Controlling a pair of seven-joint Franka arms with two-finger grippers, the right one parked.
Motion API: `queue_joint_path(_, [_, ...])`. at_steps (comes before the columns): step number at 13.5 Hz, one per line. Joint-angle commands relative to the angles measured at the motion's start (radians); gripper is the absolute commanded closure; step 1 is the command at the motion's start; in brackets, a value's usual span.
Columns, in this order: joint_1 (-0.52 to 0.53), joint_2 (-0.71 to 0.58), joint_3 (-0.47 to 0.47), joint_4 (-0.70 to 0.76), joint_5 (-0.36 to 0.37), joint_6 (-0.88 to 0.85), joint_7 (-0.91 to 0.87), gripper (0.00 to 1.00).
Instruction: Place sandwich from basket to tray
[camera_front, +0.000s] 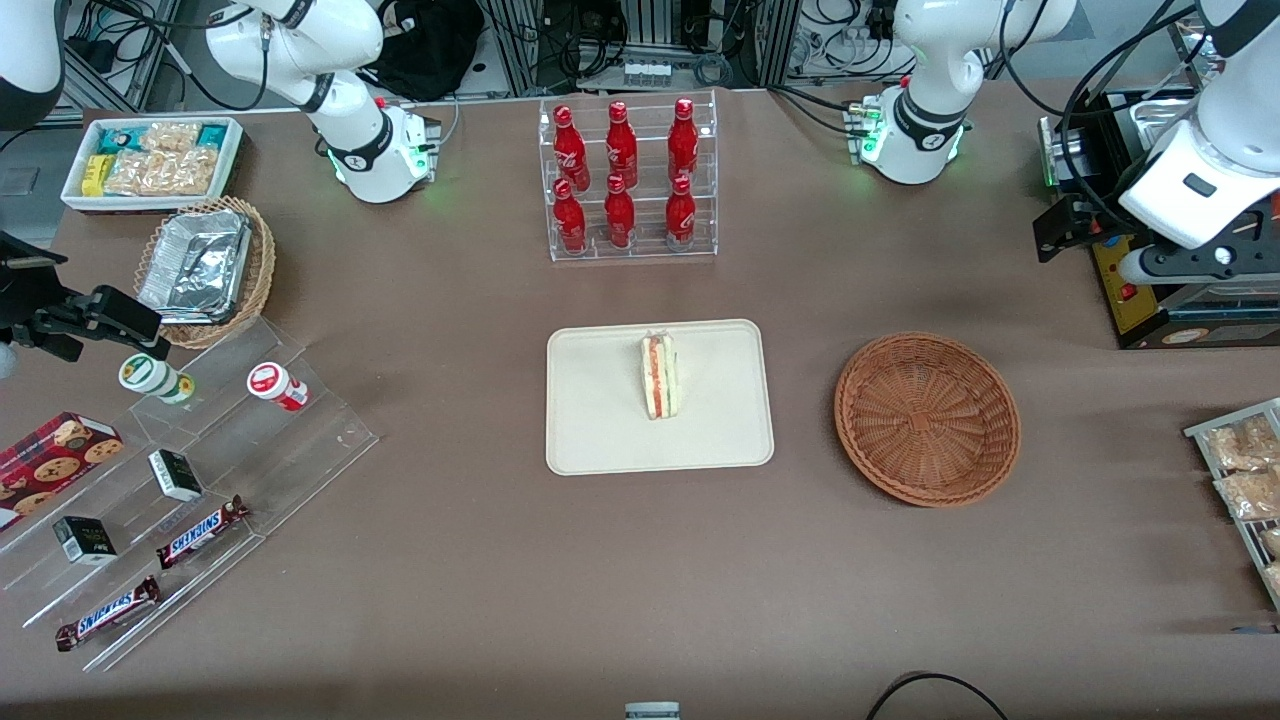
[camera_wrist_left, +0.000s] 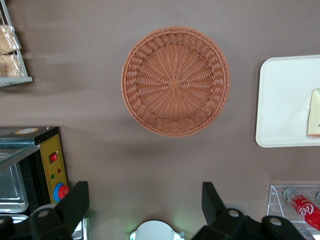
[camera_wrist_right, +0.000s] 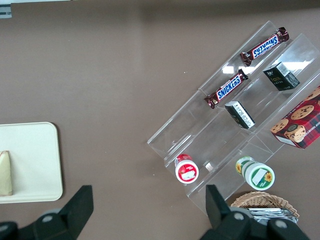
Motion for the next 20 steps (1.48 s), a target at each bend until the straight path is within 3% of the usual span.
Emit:
queue_joint_path(1, [0.021, 0.046, -0.02, 0.063, -0.026, 0.02, -0.033, 0.0])
queue_joint_path(3, [0.019, 0.089, -0.023, 0.121, -0.03, 0.009, -0.07, 0.0])
queue_joint_path(20, [0.035, 0.074, -0.015, 0.126, 0.003, -0.049, -0.076, 0.0])
